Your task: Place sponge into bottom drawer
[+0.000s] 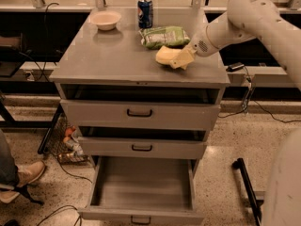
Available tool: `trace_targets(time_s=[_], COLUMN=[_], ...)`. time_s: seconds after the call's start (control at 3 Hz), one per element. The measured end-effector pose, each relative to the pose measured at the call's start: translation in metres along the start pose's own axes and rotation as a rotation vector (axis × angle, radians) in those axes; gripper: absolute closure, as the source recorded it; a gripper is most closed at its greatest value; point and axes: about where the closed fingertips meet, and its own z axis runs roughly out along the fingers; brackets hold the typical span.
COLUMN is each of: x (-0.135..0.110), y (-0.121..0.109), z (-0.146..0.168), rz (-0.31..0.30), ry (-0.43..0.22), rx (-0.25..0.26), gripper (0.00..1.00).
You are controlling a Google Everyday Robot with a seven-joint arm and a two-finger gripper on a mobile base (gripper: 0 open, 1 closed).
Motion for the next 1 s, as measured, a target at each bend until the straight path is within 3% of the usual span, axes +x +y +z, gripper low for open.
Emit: trace_targets(time_s=[0.33,0.67,1.0], x=[-0.007,-0.004,0.001], y=[0.021,0.055,0.061], z=[-0.042,-0.08,-0.08], rz=[-0.038,-0.097,-0.102], ry=[-0.068,-0.075,-0.058], rx=[0.002,-0.061,-0.085], gripper=[0.89,1.0,1.0])
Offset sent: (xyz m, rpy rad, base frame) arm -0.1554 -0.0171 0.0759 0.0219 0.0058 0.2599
